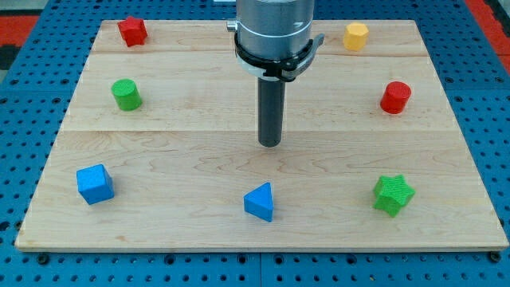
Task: Move the arm diagonal top right to the blue cube
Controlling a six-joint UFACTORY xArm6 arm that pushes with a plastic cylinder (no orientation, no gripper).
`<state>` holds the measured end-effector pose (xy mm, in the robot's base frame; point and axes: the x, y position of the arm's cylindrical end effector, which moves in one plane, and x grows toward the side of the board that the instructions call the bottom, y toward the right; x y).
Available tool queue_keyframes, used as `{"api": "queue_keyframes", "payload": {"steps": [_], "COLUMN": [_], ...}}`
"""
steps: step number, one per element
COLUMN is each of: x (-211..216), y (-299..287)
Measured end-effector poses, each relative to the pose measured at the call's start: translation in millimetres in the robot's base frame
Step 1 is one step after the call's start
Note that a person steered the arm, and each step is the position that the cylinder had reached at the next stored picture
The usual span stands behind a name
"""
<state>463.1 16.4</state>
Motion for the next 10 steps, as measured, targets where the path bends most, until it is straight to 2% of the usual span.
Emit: {"api": "queue_keyframes", "payload": {"steps": [1, 2, 3, 4, 5, 6, 7, 8, 9, 10], "x": [-1.7, -2.3, -13.0, -41.1, -51.0, -32.7, 7.1, 20.9, 14.4, -31.7], "y": [38.9, 124.0, 76.4, 43.1, 28.9, -20.2, -39.1, -90.9, -184.1, -258.4]}}
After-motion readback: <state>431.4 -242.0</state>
